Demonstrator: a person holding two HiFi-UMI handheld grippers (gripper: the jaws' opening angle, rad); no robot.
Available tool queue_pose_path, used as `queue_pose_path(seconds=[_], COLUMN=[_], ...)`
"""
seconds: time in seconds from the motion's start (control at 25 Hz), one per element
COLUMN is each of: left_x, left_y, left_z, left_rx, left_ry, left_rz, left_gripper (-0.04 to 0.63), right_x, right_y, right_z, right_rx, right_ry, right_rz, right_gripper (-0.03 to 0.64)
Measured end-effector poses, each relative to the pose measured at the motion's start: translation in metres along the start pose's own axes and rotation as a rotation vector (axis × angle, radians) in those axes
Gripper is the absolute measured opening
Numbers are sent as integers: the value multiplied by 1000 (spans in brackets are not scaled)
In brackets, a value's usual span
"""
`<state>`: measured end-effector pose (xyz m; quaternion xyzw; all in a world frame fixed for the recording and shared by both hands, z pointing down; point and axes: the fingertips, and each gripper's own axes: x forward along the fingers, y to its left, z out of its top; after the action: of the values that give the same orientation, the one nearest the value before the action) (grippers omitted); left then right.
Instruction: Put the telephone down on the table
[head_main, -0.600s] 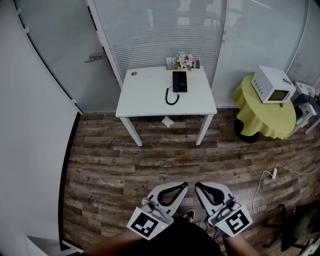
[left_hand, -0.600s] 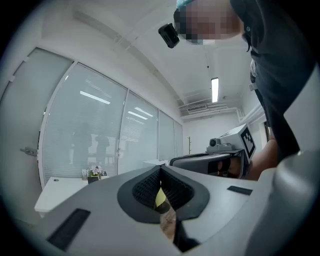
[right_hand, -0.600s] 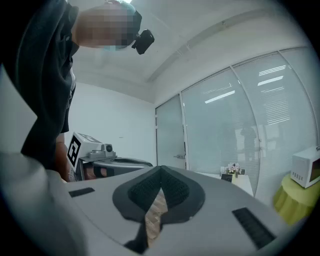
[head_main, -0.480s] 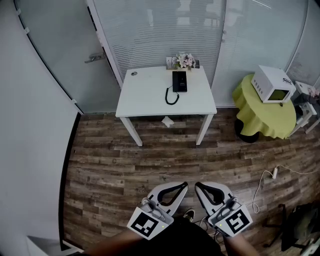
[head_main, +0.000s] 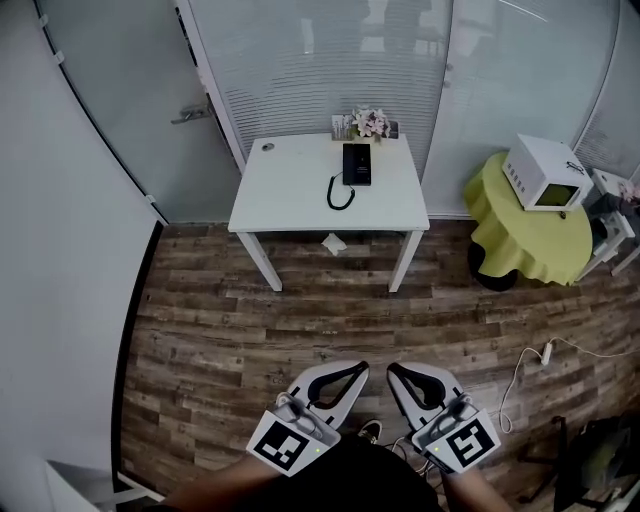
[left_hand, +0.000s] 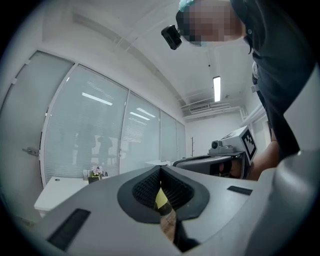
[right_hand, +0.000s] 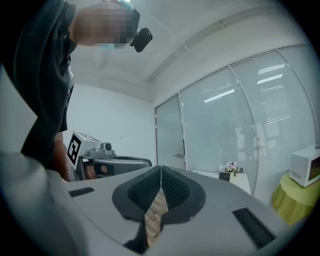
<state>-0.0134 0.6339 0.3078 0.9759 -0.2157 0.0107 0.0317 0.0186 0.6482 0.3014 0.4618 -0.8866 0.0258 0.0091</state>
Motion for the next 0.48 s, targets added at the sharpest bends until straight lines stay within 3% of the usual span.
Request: queue_pose_path(seconds=[0.24, 0.48], left_x=[16, 34], left_y=[-14, -21], left_z=[-4, -8], left_rx=[-21, -9], left_ry=[16, 26], left_rz=[13, 42], left_gripper=[8, 8], right_x=[-22, -28], right_y=[-19, -38], right_z=[-3, -4], right_rx=[52, 31], right_ry=[-30, -30], right_rz=[34, 64], right_gripper=[21, 21])
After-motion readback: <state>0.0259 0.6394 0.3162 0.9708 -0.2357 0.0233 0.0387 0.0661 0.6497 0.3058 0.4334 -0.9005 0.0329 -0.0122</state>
